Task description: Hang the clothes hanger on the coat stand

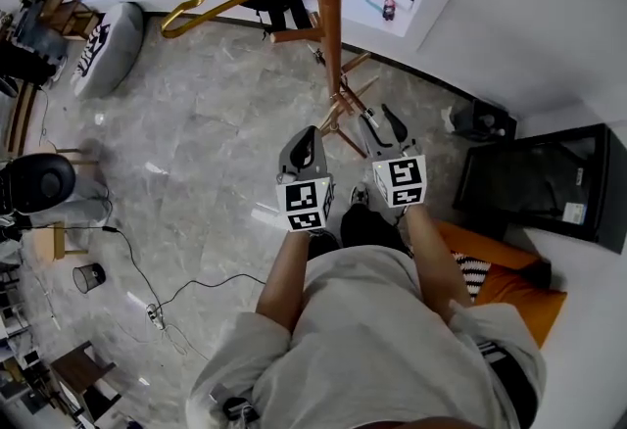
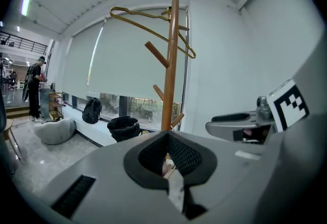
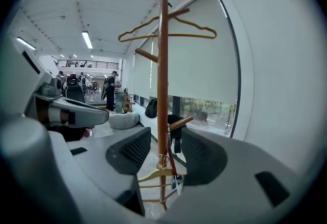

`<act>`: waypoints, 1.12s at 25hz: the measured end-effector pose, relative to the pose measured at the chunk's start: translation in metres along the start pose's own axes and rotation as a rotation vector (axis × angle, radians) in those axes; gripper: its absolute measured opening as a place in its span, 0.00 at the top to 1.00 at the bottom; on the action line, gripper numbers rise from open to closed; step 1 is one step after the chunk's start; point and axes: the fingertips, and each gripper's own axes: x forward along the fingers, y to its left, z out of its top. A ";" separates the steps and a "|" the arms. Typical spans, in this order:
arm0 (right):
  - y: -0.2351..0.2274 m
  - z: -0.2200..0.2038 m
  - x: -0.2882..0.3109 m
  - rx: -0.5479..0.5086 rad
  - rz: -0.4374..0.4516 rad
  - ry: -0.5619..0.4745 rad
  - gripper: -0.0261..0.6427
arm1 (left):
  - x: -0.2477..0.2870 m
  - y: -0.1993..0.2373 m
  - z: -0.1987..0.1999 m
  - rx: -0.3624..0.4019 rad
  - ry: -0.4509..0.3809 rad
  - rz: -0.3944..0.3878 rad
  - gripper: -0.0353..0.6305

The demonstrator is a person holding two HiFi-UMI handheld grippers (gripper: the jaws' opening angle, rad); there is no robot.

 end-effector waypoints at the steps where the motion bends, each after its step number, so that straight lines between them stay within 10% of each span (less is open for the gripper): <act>1: 0.004 0.007 -0.008 -0.004 -0.015 -0.022 0.72 | -0.006 0.001 0.003 0.003 -0.007 -0.006 0.93; 6: 0.024 0.036 -0.048 -0.011 -0.081 -0.105 0.94 | -0.040 0.002 0.016 0.033 -0.047 -0.055 0.93; 28: 0.058 0.088 -0.217 -0.002 -0.221 -0.232 0.95 | -0.150 -0.077 0.042 0.088 -0.142 -0.207 0.93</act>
